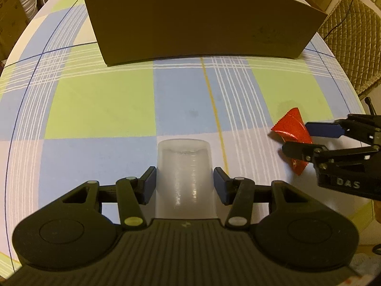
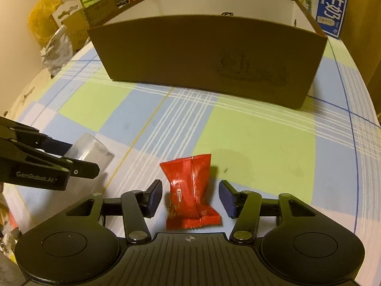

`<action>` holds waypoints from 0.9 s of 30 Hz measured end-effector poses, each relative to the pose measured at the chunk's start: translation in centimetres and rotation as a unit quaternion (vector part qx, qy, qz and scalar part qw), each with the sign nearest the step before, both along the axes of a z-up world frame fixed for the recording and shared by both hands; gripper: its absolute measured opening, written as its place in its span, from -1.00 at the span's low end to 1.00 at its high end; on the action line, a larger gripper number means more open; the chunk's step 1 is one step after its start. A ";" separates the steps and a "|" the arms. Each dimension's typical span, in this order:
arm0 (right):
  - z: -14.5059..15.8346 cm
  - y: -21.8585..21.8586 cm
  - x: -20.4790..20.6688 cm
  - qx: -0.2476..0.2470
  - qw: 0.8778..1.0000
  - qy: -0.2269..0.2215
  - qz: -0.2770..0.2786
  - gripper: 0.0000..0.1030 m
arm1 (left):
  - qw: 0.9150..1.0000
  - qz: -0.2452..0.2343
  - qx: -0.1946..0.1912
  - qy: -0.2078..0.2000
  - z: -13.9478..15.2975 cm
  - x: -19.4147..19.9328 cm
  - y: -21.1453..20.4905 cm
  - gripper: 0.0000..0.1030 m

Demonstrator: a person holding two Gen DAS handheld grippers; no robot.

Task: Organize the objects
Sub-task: 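Carry the clear cup and red packet over the brown box with both tools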

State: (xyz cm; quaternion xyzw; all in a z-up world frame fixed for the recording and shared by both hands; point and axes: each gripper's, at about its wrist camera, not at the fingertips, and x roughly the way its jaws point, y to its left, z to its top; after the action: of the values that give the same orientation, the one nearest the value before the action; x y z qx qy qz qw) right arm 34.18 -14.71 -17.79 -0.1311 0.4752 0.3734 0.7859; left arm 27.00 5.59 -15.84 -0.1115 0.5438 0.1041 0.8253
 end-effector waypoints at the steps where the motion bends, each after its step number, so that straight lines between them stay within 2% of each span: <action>1: -0.1 0.1 0.1 0.000 1.000 0.006 0.001 -0.50 | 1.000 0.001 0.000 0.000 0.0 0.0 0.0 -0.10; 4: 0.2 0.1 -0.2 0.003 1.000 0.002 0.004 -0.56 | 1.000 0.000 0.002 -0.002 0.0 -0.1 0.0 -0.10; 11: 1.2 0.0 -0.1 0.014 1.000 0.002 0.001 -0.56 | 1.000 0.000 0.005 -0.016 1.1 0.0 0.2 -0.10; 27: 5.5 1.8 0.6 0.065 0.998 -0.018 0.007 -0.56 | 0.997 -0.006 0.022 -0.067 6.0 1.0 1.4 -0.10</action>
State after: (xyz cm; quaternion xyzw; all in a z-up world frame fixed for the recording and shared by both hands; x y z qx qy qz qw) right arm 34.78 -12.89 -12.30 -0.0903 0.4348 0.4065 0.7985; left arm 27.98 7.02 -9.82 -0.0967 0.4856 0.1033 0.8627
